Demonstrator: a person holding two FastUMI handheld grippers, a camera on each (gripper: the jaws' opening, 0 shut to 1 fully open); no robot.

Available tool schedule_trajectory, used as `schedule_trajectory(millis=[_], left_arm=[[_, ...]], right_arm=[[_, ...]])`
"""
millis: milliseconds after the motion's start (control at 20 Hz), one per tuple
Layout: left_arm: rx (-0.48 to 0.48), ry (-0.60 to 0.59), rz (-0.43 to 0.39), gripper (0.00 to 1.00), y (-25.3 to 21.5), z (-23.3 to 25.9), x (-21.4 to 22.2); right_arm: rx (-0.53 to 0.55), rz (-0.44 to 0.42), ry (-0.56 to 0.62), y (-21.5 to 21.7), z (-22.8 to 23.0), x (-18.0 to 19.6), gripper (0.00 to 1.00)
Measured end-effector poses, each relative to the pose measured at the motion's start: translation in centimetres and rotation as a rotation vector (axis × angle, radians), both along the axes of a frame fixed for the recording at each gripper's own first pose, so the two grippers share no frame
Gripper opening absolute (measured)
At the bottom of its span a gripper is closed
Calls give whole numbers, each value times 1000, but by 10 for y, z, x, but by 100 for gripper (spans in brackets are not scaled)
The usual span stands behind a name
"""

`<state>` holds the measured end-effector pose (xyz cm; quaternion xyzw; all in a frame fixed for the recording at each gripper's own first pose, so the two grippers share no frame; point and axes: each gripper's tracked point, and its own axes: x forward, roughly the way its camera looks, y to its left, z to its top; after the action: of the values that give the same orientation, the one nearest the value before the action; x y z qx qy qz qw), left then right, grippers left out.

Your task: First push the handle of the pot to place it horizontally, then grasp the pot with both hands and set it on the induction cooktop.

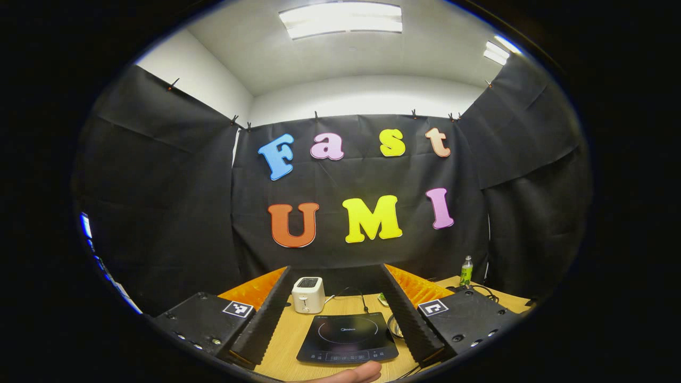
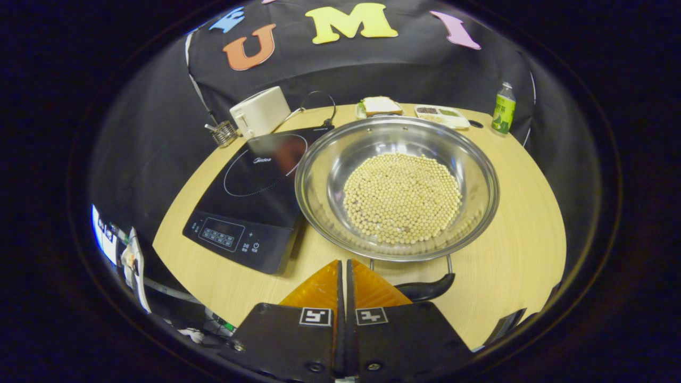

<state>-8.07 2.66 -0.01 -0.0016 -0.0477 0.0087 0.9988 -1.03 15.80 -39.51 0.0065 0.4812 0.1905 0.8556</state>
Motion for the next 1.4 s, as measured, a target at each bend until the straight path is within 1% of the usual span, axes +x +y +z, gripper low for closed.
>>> schedule_trajectory(millis=[50,300,350,400,450,550,700,750,800,850,900,950,1000,1050,1100,1150,1200,1400], left_arm=[[0,1,-1,96,-1,-1,0],[3,-1,-5,96,-3,0,-4],[3,-1,-5,96,-3,0,-4],[2,0,-5,96,-4,0,-4],[2,1,-6,96,-4,-1,-4],[4,7,-11,96,-4,-4,-2],[2,13,-35,96,-11,-6,-2],[1,12,-35,96,-11,-5,-3],[2,9,-31,96,-10,-4,-3],[5,5,-28,96,-9,-3,-3],[8,1,-26,96,-8,-1,-4],[9,-3,-24,96,-9,0,-4],[9,-7,-23,96,-9,0,-4],[7,-8,-23,96,-9,0,-3],[5,-8,-23,96,-9,0,-3],[2,-7,-23,96,-9,-2,-3],[0,-6,-23,96,-9,-2,-1],[-27,-7,-24,96,-6,-9,2]], right_arm=[[3,6,9,-2,-1,-1,4],[-2,17,12,-19,0,1,4],[-8,16,11,-23,-1,2,0],[-12,16,9,-27,-1,3,1],[-15,15,9,-30,-1,3,4],[-25,18,4,-36,-1,5,4],[-68,18,-4,-51,-3,8,4],[-74,14,-2,-55,-3,10,4],[-78,6,0,-60,-3,12,0],[-81,1,-2,-65,-3,15,4],[-87,-6,-6,-70,-3,17,0],[-94,-12,-12,-75,-3,20,4],[-101,-17,-16,-81,-4,22,4],[-106,-24,-18,-86,-3,25,4],[-111,-29,-19,-91,-4,28,0],[-115,-36,-19,-97,-4,31,0],[-111,-43,-20,-101,-4,34,4],[-140,-58,-25,-123,-4,46,4]])
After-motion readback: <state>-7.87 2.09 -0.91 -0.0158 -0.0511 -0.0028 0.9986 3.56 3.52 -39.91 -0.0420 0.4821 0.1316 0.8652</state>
